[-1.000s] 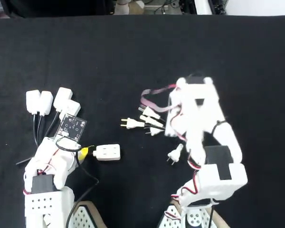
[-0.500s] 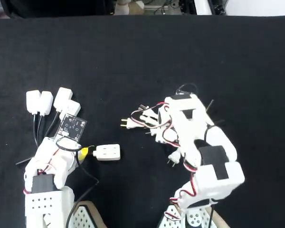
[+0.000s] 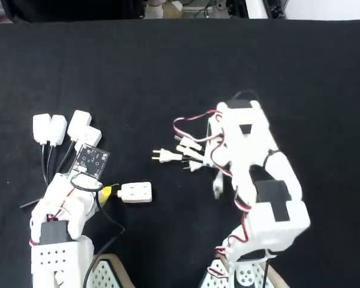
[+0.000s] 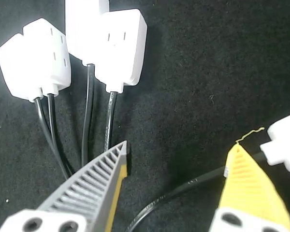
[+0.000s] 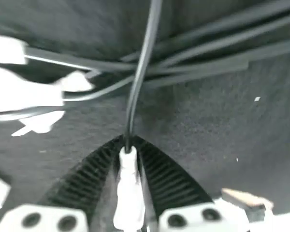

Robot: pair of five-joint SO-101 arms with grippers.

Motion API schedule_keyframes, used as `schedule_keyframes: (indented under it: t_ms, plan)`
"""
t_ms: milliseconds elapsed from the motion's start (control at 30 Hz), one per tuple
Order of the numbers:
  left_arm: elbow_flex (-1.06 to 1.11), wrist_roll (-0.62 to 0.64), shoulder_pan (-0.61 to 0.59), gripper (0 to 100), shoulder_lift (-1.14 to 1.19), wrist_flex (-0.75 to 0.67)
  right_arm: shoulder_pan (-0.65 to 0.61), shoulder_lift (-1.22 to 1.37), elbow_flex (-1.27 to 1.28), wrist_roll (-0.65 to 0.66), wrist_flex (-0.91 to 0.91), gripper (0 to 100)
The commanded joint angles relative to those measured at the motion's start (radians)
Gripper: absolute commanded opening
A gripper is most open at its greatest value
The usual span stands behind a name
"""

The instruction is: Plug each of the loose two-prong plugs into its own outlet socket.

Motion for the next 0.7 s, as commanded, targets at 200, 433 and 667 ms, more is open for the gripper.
schedule_keyframes:
  t_ms: [200,433,667]
  plan:
    - [-0.004,-0.005,0.010,32,-0.011,0.005,0.003,-0.196,0.117,0.178,-0.252,1.4]
    - [-0.004,-0.005,0.010,32,-0.011,0.005,0.009,-0.199,0.329,0.462,-0.393,1.5]
    - [-0.004,-0.005,0.010,32,-0.011,0.005,0.003,-0.205,0.338,0.878,-0.390,1.5]
